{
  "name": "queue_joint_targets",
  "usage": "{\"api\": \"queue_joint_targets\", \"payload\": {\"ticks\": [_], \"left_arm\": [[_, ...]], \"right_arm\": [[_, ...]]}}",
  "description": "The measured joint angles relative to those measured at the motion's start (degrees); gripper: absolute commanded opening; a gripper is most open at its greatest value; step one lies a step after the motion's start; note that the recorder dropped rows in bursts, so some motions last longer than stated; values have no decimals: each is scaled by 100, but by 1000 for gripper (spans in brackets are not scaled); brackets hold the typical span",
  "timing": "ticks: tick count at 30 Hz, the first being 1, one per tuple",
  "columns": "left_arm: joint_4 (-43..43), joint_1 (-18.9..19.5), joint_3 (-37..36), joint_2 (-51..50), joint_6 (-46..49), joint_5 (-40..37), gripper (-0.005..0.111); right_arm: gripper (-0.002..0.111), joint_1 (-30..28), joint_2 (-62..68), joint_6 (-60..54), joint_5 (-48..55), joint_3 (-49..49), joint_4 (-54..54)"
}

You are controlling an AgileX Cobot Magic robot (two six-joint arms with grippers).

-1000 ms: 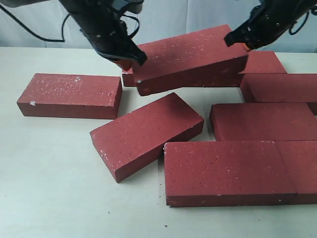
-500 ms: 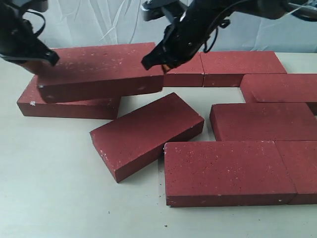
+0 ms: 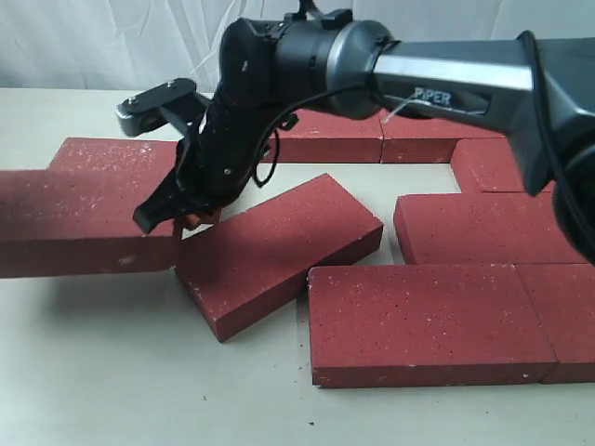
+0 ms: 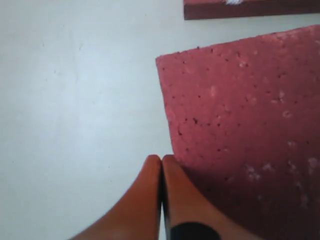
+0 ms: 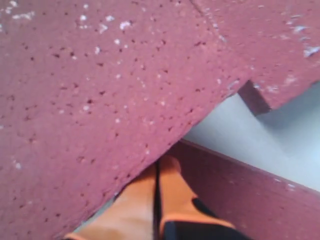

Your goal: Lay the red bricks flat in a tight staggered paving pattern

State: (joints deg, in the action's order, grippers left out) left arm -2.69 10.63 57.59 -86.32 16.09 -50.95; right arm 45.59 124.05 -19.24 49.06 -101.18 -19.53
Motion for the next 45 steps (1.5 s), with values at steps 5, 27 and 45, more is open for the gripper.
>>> {"api": "queue_joint_targets", "payload": {"ticks": [5,27,45], "left_arm": [[226,183,-596,4,-203,561,0],[1359,203,-893,4,-1345,1990,0],[460,139,-870,70,-1459,2216,0]], "right_arm": [[-1,269,270,24,-70,0,-48],[-1,537,287,-22,-142,-143,-185],[-1,498,330,-161,29,-290,245]]}}
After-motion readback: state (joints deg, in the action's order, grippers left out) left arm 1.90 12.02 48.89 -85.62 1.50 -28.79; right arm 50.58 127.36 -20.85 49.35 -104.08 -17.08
